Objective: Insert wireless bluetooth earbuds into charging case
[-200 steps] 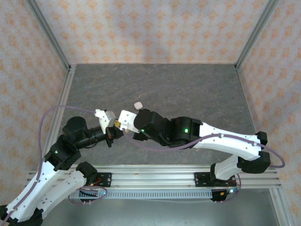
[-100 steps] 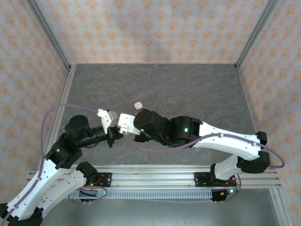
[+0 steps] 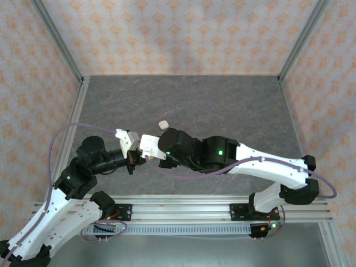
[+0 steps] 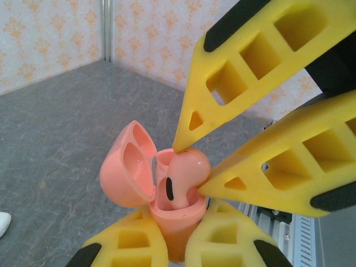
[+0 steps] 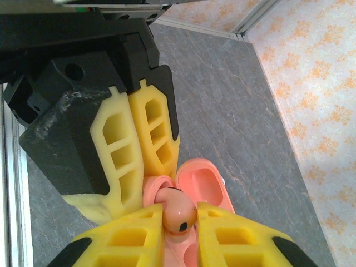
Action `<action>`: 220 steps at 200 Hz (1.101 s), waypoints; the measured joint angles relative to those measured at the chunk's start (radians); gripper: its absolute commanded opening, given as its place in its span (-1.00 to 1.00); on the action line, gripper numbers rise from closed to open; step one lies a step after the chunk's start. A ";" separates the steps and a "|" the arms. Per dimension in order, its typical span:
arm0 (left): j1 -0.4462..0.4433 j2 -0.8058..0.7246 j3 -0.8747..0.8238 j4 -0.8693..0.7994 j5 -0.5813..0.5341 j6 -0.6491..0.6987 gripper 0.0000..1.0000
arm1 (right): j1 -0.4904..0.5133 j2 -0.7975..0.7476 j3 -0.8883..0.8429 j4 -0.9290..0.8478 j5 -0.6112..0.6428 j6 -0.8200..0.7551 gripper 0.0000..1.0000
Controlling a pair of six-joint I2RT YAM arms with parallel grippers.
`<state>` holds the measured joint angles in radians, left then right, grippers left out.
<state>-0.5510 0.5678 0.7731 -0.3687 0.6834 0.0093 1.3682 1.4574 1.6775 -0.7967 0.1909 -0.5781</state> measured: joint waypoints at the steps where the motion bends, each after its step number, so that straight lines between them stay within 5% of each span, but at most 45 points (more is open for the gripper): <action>1: 0.000 0.000 0.000 0.000 0.000 0.000 -1.00 | 0.000 0.000 0.000 0.000 0.000 0.000 -0.61; 220: 0.000 0.000 0.000 -0.002 -0.011 0.000 -1.00 | -0.066 -0.008 -0.004 0.012 -0.151 0.157 -0.36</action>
<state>-0.5510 0.5678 0.7734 -0.3702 0.6727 0.0090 1.3022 1.4494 1.6737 -0.7849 0.0399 -0.4213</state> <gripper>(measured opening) 0.084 0.310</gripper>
